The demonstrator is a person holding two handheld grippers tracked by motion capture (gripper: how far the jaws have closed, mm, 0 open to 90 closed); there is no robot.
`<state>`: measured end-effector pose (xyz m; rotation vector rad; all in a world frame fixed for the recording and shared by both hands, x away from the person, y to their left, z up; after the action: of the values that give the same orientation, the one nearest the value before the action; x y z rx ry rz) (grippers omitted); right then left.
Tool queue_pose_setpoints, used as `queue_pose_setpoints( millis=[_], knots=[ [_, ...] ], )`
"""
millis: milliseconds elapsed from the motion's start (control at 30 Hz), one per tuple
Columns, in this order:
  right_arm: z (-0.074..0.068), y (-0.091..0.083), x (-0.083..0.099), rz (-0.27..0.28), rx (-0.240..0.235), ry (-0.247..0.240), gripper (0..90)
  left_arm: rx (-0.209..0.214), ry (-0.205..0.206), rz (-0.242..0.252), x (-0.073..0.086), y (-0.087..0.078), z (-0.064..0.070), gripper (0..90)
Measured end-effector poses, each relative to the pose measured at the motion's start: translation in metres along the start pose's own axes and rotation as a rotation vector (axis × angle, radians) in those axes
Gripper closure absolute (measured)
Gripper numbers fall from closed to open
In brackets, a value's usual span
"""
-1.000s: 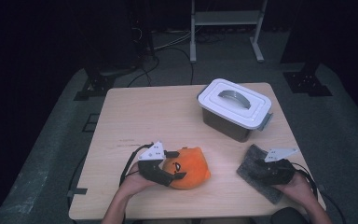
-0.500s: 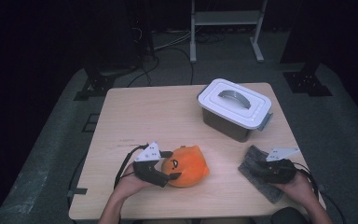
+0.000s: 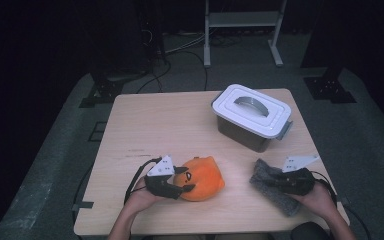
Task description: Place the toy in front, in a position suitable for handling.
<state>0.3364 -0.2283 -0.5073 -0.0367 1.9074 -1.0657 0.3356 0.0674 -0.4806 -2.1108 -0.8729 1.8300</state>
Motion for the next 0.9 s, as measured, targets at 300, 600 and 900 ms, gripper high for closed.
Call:
queue_pose_setpoints(
  millis=[300, 600, 900],
  knots=[
    [-0.061, -0.002, -0.062, 0.126, -0.188, -0.114, 76.8, -0.003, 0.008, 0.003, 0.000, 0.001, 0.001, 37.1],
    [-0.100, 0.028, -0.106, 0.141, -0.283, -0.195, 76.7, 0.004, 0.014, 0.018, -0.001, 0.003, 0.003, 37.1],
    [-0.110, 0.061, -0.102, 0.105, -0.318, -0.207, 76.3, 0.008, 0.019, 0.019, -0.001, 0.004, 0.003, 37.1]
  ],
)
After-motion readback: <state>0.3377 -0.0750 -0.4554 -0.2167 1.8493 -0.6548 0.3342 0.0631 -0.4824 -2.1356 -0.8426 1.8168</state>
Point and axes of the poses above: each handheld gripper's, and its own axes: y roughly forward along the jaws, x roughly out of its underside, z roughly to its right, the point moved 9 cm from there along y, roughly forward along the jaws, and after that the axes turned 14 degrees about y, right-handed, at the moved point
